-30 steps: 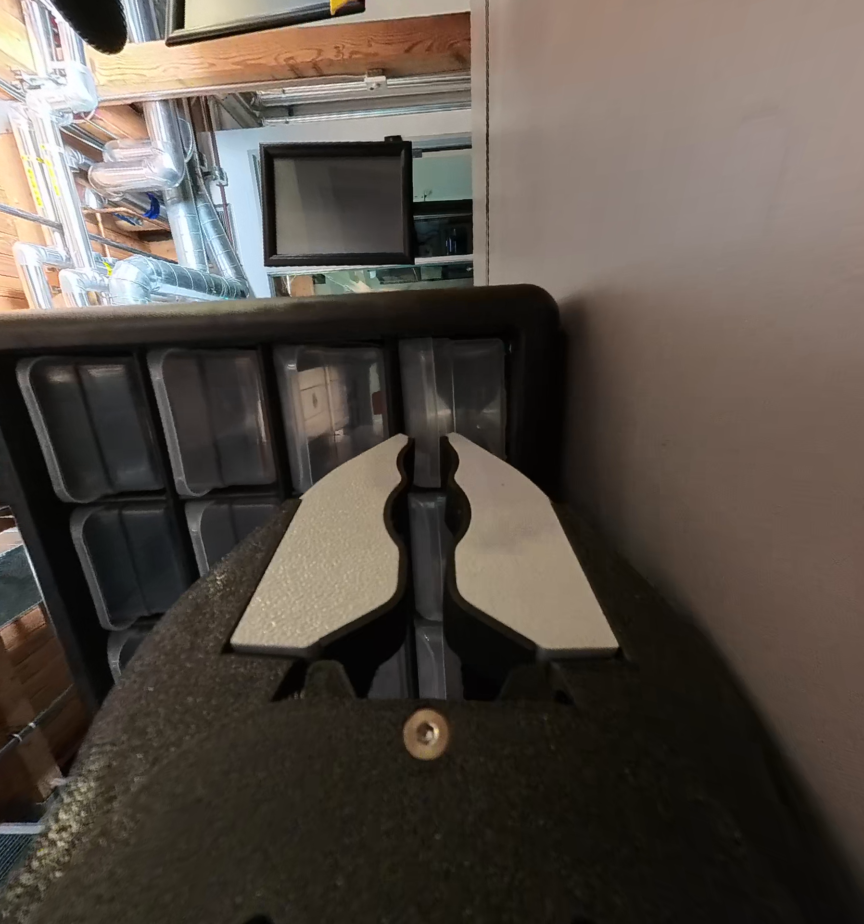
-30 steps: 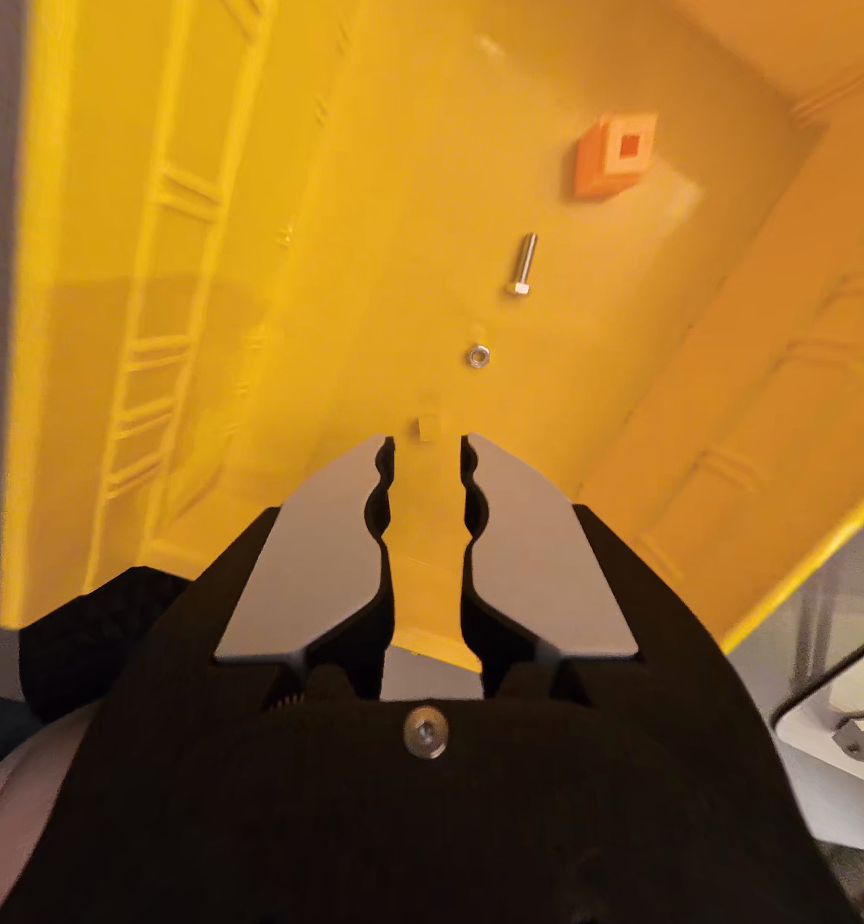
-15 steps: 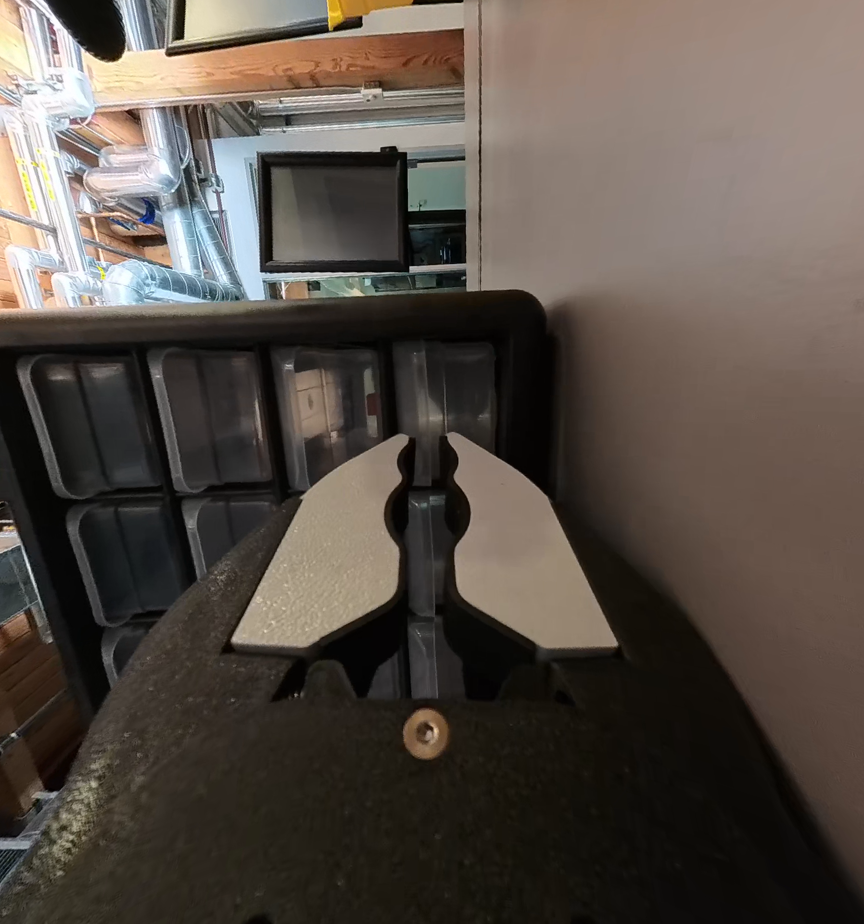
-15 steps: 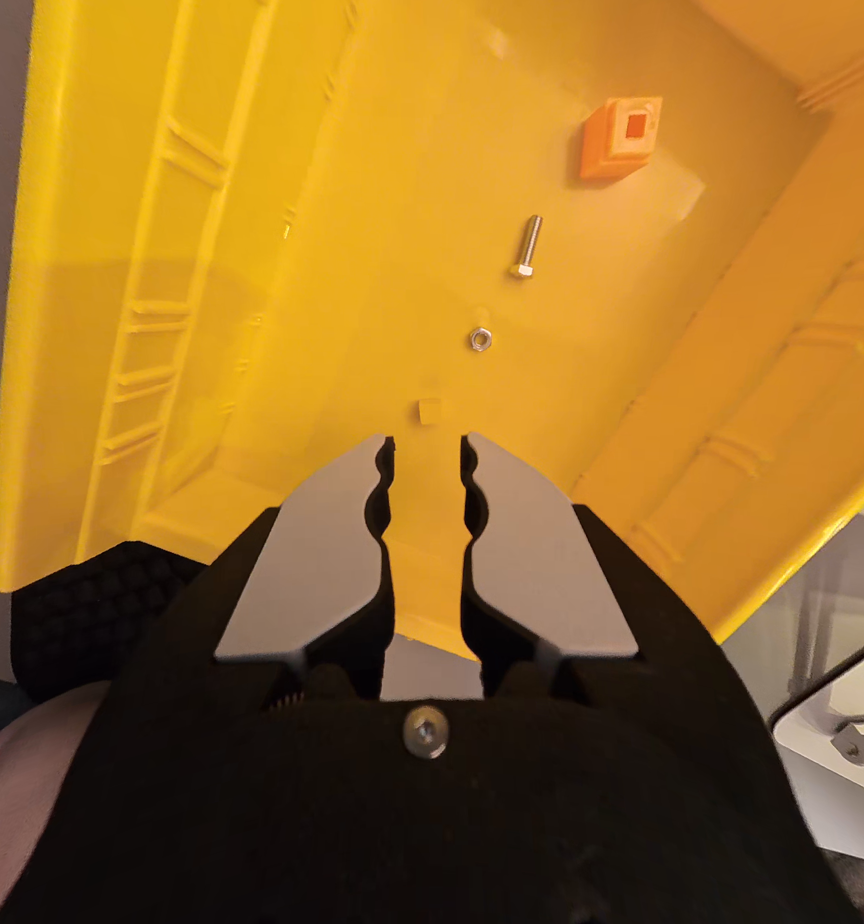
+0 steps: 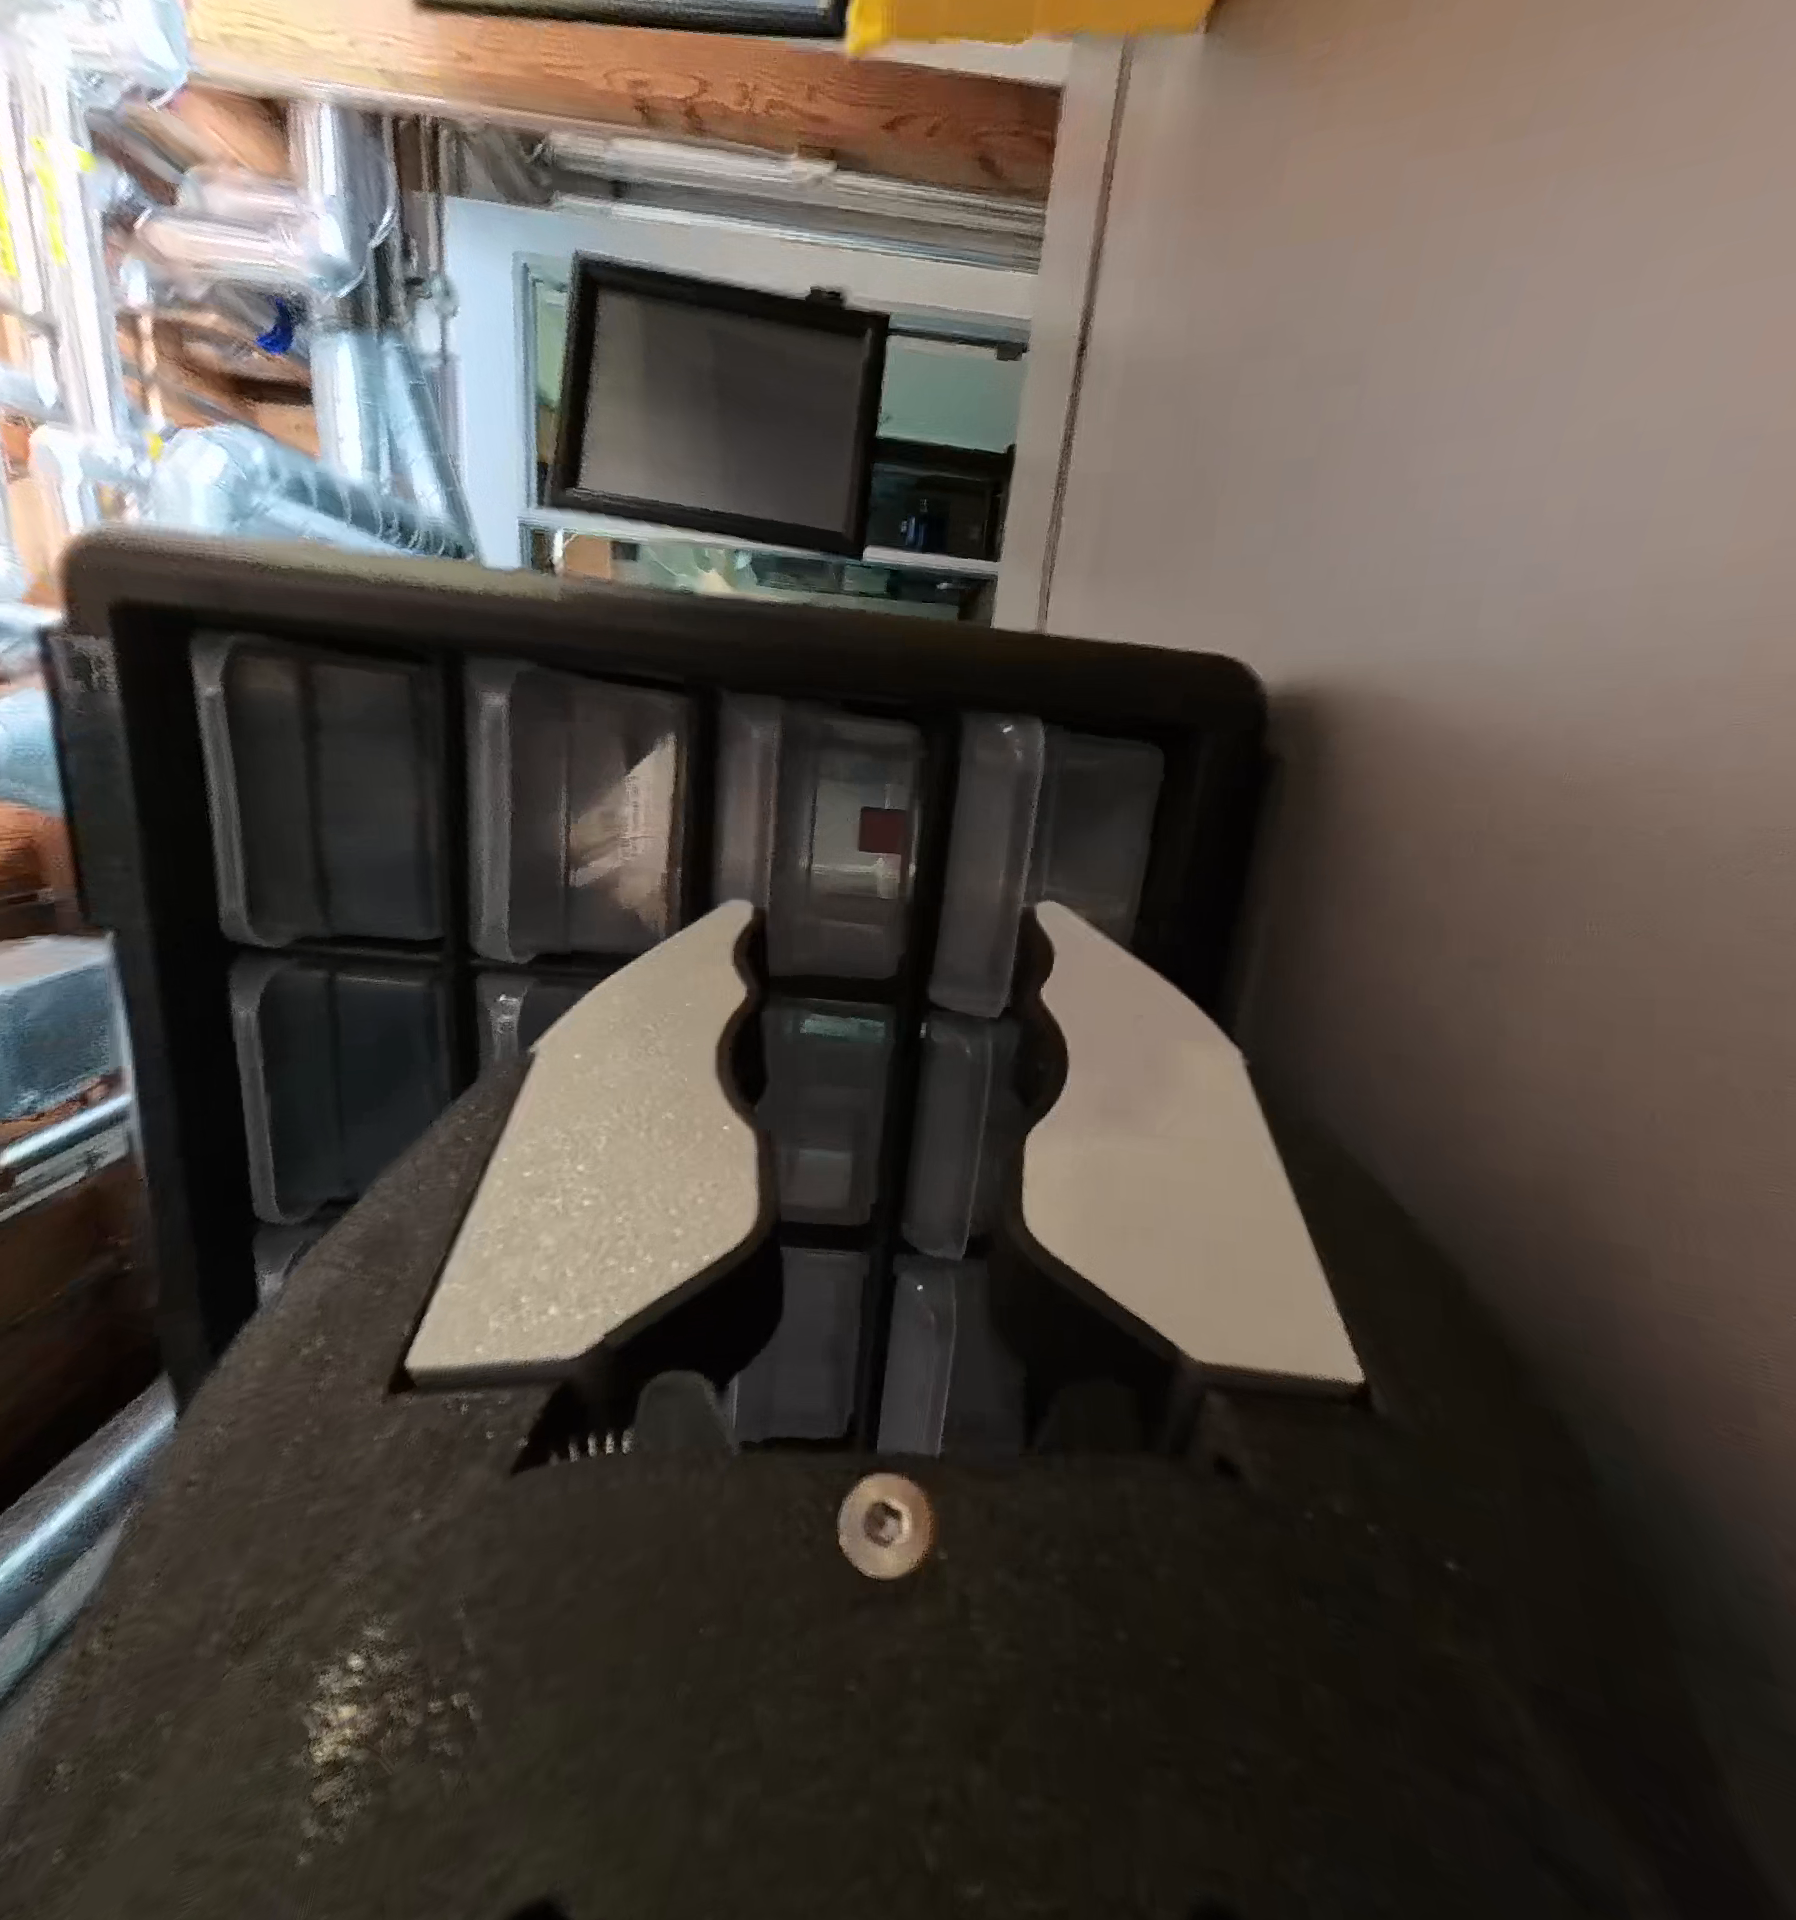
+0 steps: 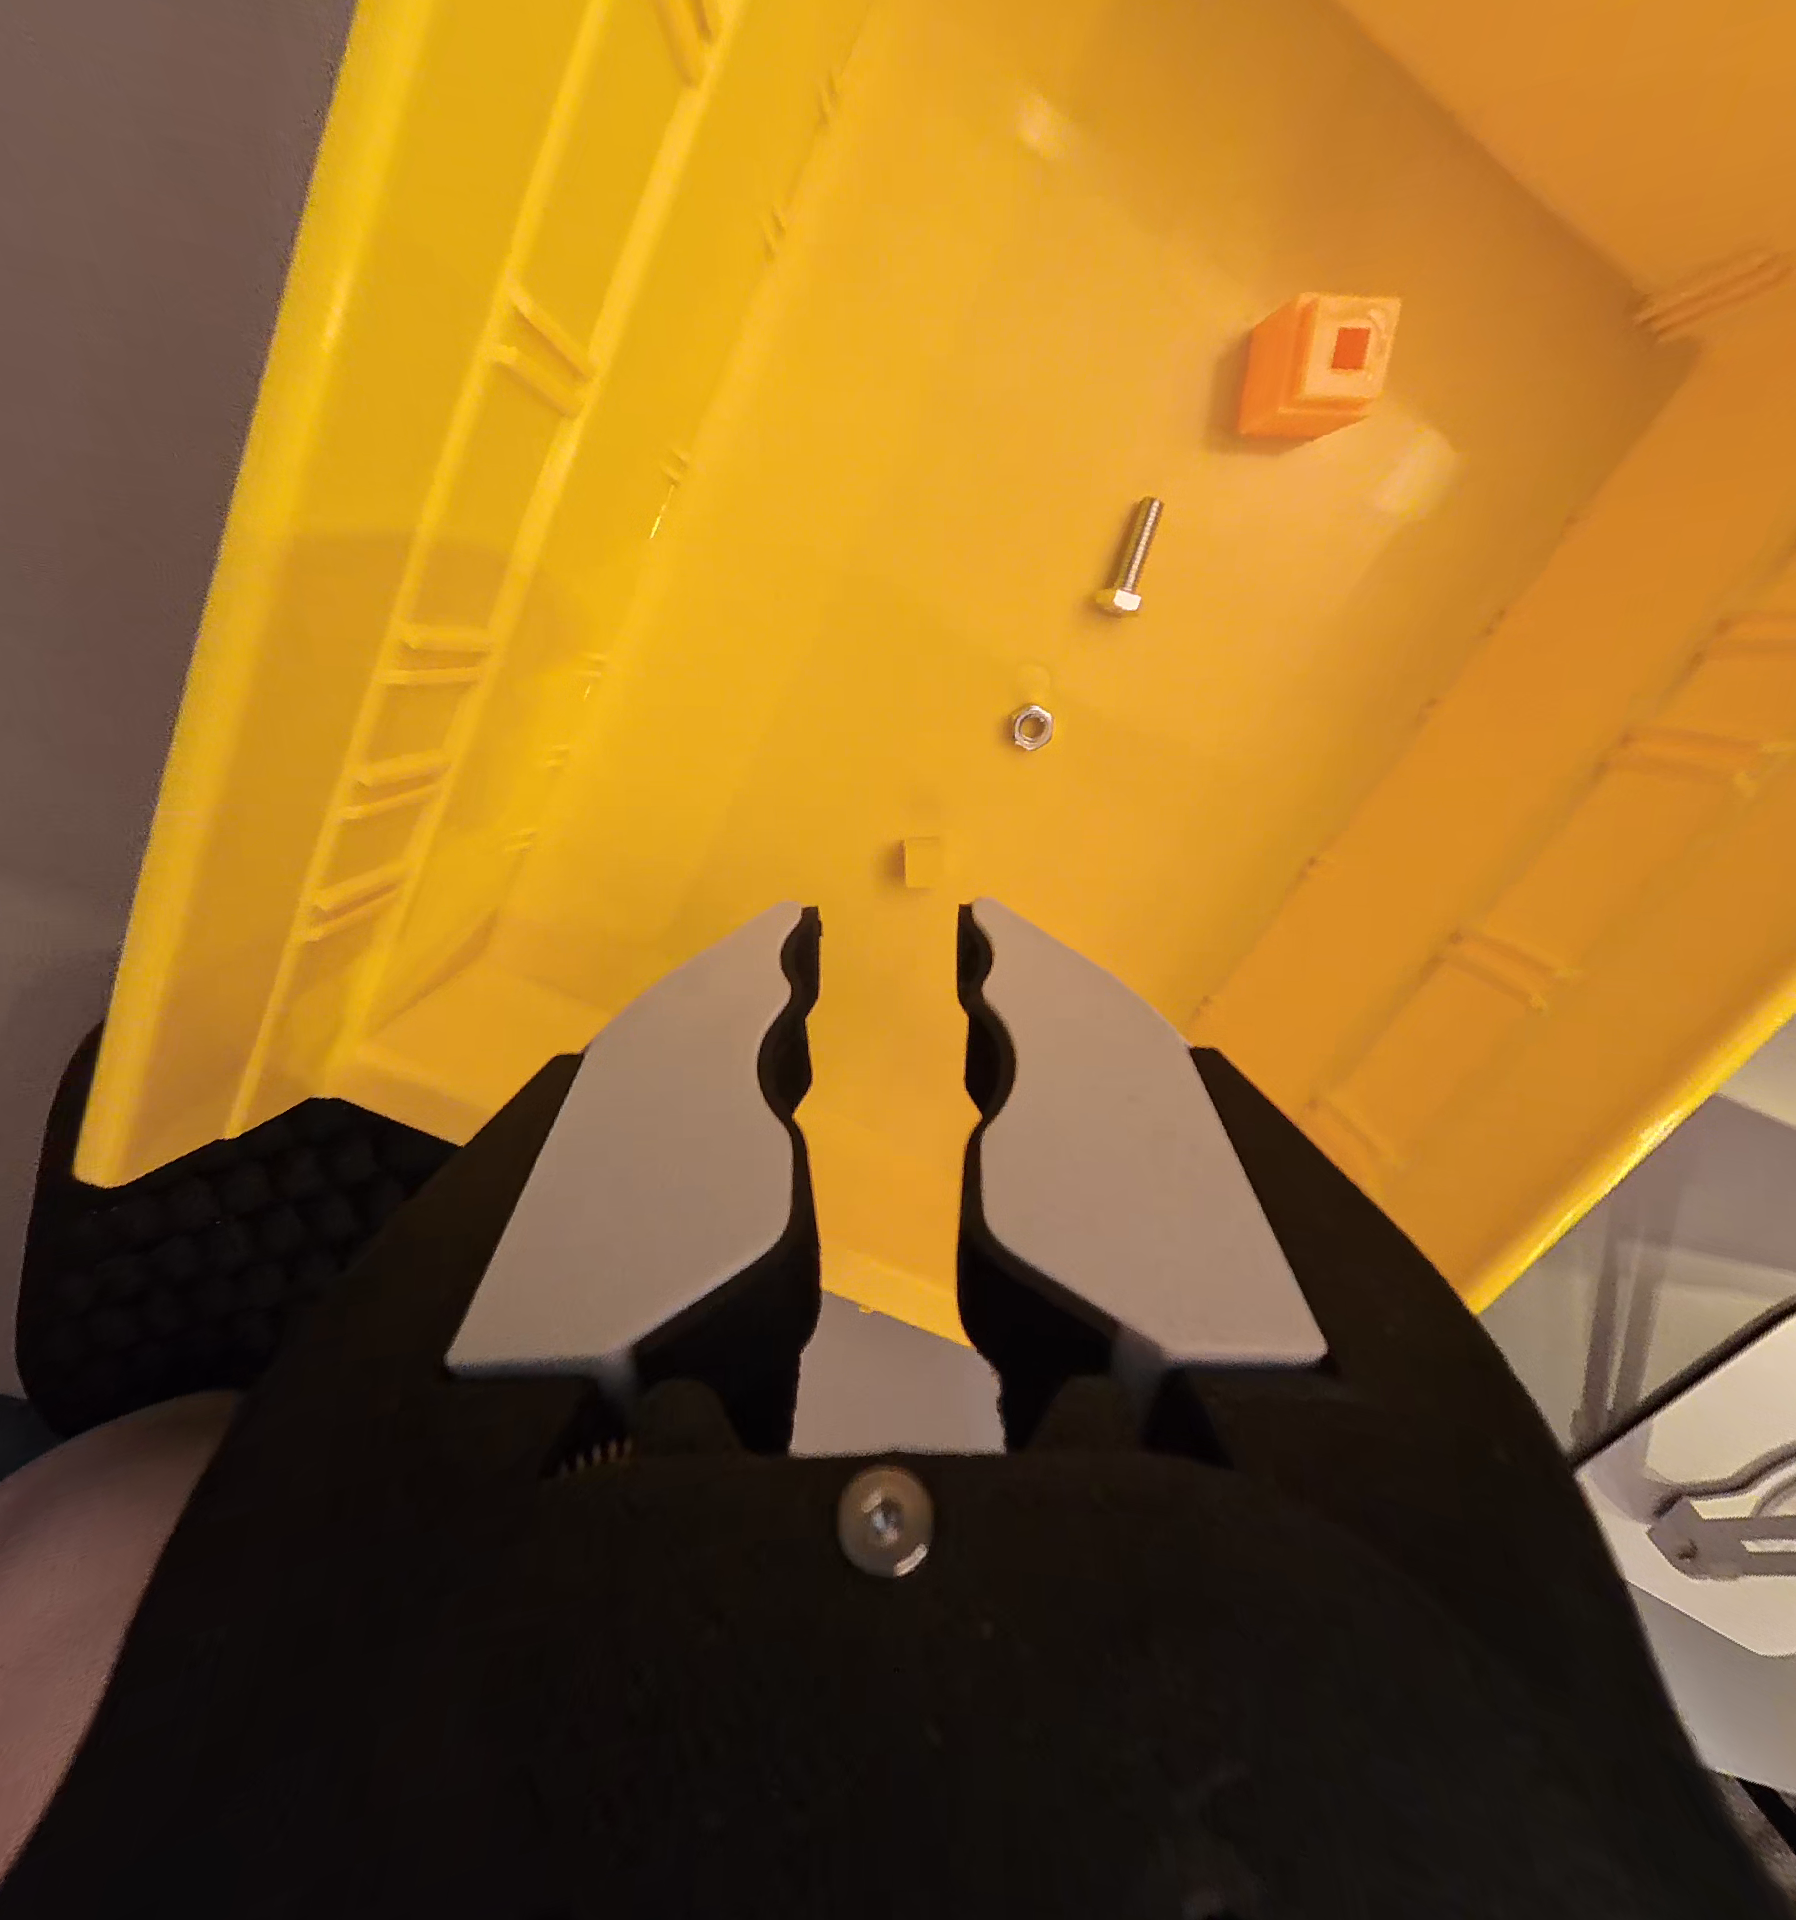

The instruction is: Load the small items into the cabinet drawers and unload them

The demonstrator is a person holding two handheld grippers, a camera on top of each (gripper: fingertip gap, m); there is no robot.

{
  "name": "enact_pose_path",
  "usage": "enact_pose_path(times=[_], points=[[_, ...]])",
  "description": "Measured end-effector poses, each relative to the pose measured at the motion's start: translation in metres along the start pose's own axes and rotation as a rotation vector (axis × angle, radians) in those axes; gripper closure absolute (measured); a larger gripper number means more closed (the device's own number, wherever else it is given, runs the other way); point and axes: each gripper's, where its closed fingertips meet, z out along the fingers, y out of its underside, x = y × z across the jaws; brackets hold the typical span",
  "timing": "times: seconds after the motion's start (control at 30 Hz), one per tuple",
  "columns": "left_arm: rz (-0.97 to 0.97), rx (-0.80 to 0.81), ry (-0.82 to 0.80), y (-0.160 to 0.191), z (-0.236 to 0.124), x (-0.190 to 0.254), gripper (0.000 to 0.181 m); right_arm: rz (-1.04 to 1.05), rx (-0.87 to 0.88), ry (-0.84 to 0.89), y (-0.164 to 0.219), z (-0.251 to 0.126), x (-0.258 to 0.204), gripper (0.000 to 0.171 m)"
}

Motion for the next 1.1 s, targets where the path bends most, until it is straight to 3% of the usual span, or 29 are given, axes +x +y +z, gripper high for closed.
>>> enact_pose_path(times=[0.33, 0.53, 1.1], points=[[0.065, 0.034, 0.013, -0.003, -0.003, 0.006, 0.149, -0.009, -0.005, 0.005, 0.001, -0.001, -0.001, 0.145], [0.017, 0.102, 0.014, -0.010, -0.012, 0.003, 0.174, -0.012, -0.022, -0.004, 0.003, 0.003, -0.001, 0.145], [0.033, 0.017, 0.033, 0.000, 0.012, 0.013, 0.181, -0.012, -0.021, -0.006, 0.002, 0.004, 0.000, 0.145]])
